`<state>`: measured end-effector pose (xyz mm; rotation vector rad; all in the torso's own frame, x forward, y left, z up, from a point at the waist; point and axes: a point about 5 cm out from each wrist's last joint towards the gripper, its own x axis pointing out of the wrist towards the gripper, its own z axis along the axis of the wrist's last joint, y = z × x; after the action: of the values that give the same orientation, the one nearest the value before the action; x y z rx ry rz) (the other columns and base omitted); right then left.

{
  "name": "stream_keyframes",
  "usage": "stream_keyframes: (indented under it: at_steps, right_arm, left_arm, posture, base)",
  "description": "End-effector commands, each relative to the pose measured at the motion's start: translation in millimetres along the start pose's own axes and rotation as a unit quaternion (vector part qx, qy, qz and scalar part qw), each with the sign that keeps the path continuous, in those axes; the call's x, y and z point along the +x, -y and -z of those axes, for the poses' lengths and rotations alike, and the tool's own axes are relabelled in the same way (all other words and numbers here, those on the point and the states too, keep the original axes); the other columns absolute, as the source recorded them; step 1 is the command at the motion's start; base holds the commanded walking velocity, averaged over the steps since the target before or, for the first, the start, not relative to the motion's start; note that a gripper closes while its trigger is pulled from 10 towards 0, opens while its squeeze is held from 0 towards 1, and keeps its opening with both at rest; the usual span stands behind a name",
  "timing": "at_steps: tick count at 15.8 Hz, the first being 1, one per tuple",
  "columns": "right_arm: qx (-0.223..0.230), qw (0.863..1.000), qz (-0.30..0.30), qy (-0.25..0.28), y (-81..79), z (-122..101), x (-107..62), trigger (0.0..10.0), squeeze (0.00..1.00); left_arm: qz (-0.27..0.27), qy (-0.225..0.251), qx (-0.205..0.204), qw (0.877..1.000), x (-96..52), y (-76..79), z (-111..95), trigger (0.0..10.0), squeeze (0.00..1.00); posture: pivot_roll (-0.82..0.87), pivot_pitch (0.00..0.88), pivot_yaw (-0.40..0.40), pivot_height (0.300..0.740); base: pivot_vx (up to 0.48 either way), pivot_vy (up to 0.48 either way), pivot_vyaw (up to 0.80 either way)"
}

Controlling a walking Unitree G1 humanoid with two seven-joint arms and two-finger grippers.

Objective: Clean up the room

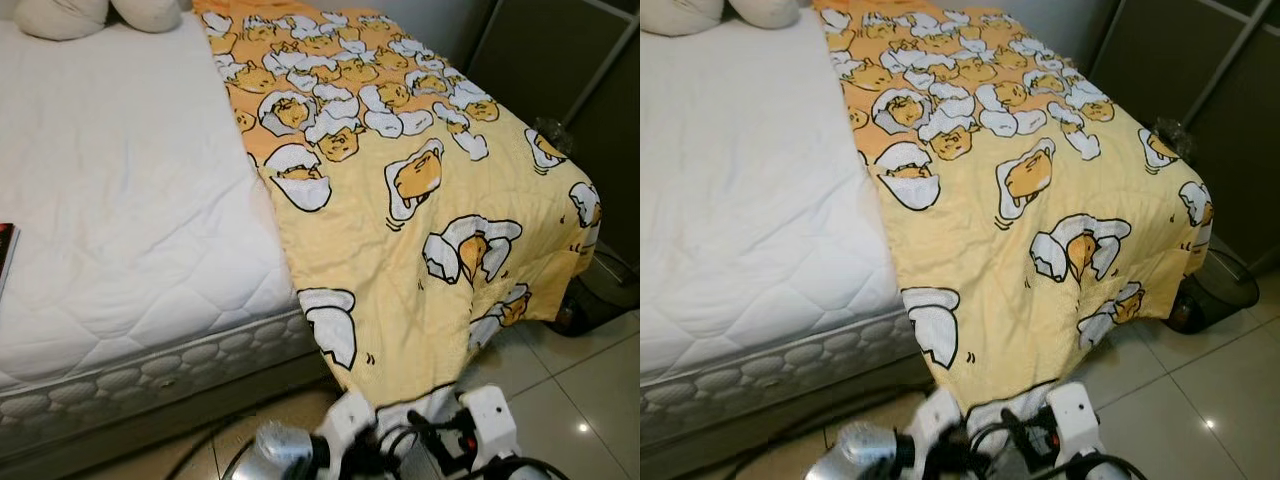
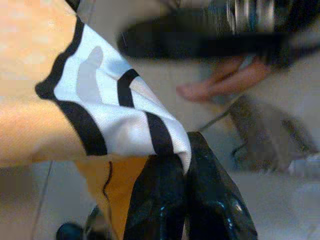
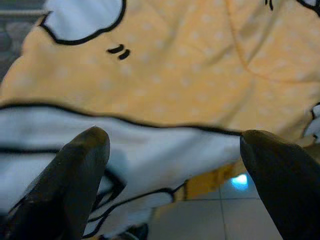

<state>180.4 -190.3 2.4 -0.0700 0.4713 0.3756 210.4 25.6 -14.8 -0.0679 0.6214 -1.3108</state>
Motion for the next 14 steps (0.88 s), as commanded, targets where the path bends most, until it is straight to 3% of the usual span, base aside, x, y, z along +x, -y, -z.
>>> stream_keyframes:
  at_steps: [1, 2, 3, 5, 6, 8, 11, 12, 14]
  right_arm:
    - [0.0, 1.0, 0.0, -0.014, 2.9, 5, -3.4, 10.0, 0.0]
    - [0.0, 1.0, -0.006, -0.02, 1.6, 6, -3.7, 10.0, 0.0]
    - [0.0, 1.0, -0.006, -0.021, 1.6, 6, -3.9, 10.0, 0.0]
    - [0.0, 1.0, -0.01, -0.026, 1.8, 7, -3.5, 10.0, 0.0]
    - [-0.001, 1.0, -0.011, -0.027, 2.1, 7, -2.3, 10.0, 0.0]
    - [-0.002, 1.0, -0.003, -0.012, 4.5, 1, 0.9, 10.0, 0.0]
    - [-0.003, 1.0, 0.0, -0.002, 5.4, -4, 1.8, 10.0, 0.0]
    - [-0.002, 1.0, 0.001, -0.003, 6.3, -4, 1.1, 10.0, 0.0]
    - [-0.01, 1.0, 0.017, 0.017, 10.6, -9, 1.6, 10.0, 0.0]
  left_arm:
    - [0.059, 0.061, -0.054, 0.995, 30.6, 28.8, -19, 10.0, 0.0]
    - [0.1, 0.074, -0.081, 0.989, 31.5, 37.1, -35, 10.0, 0.0]
    - [0.102, 0.072, -0.085, 0.988, 31.8, 38.0, -36, 10.0, 0.0]
    - [0.1, 0.001, -0.01, 0.995, 31.7, 40.8, -26, 10.0, 0.0]
    - [0.08, -0.025, 0.035, 0.996, 32.0, 37.2, -21, 10.0, 1.0]
    - [-0.005, -0.06, 0.101, 0.993, 25.1, 19.9, -17, 10.0, 1.0]
    - [-0.088, -0.058, 0.121, 0.987, -5.2, -4.3, -10, 10.0, 1.0]
    - [-0.116, -0.06, 0.125, 0.984, -23.3, -13.7, -3, 10.0, 1.0]
    - [-0.232, -0.007, 0.123, 0.965, -61.5, -39.1, -11, 10.0, 1.0]
  posture:
    - [0.04, 0.139, -0.113, 0.74]
    - [0.04, 0.142, -0.114, 0.74]
    - [0.04, 0.142, -0.115, 0.74]
    - [0.05, 0.139, -0.117, 0.74]
    - [0.05, 0.137, -0.116, 0.74]
    - [0.05, 0.133, -0.111, 0.74]
    - [0.05, 0.129, -0.108, 0.74]
    - [0.05, 0.128, -0.107, 0.74]
    - [0.08, 0.113, -0.095, 0.74]
  base:
    - [0.0, 0.0, 0.0]
    - [0.0, 0.0, 0.0]
    - [0.0, 0.0, 0.0]
    - [0.0, 0.0, 0.0]
    - [0.0, 0.0, 0.0]
    - [0.0, 0.0, 0.0]
    - [0.0, 0.0, 0.0]
    - [0.0, 0.0, 0.0]
    - [0.0, 0.0, 0.0]
